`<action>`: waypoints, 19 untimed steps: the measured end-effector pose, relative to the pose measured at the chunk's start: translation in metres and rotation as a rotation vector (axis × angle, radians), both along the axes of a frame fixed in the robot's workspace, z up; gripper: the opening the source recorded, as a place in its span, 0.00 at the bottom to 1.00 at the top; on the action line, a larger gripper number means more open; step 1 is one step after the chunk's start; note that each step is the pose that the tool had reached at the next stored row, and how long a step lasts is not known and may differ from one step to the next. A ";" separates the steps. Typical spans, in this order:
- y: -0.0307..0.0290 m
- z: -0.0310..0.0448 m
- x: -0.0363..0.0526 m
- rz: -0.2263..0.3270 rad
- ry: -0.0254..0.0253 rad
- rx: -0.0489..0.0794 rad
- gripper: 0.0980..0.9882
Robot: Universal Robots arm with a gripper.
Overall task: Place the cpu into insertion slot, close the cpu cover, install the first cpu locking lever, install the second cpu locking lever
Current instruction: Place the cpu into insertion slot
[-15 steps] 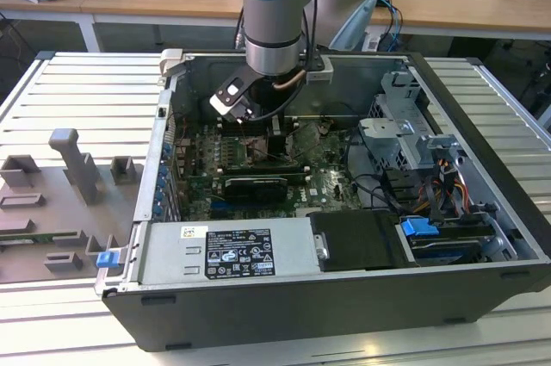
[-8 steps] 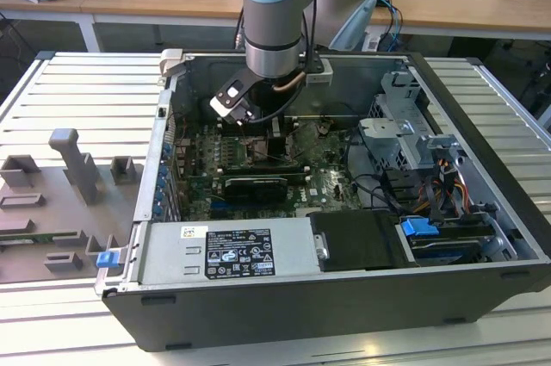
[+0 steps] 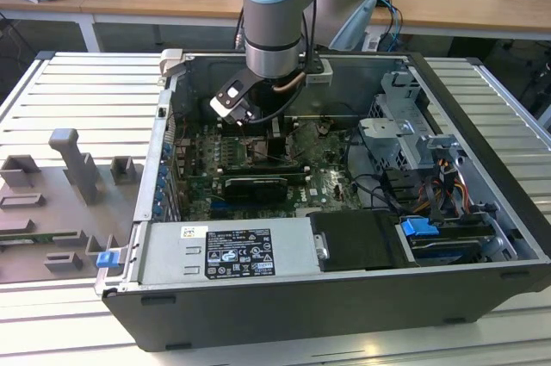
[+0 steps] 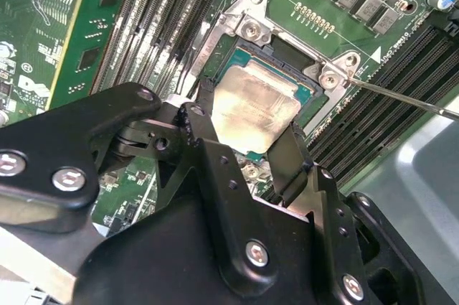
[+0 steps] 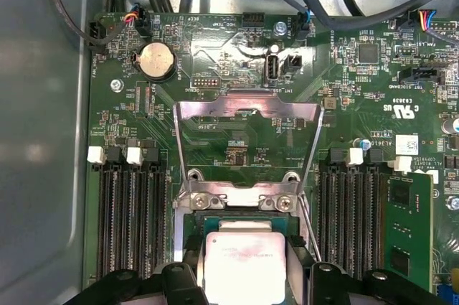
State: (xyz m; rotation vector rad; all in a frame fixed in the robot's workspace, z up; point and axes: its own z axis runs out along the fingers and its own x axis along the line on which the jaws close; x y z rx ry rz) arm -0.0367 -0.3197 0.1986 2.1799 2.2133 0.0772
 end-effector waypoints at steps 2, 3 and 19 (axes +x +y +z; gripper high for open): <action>0.0000 0.0000 0.0000 0.000 0.0002 0.000 0.58; 0.0000 0.0001 0.0000 0.000 0.0003 0.000 0.65; -0.0001 0.0148 0.0000 0.000 0.0035 -0.001 0.15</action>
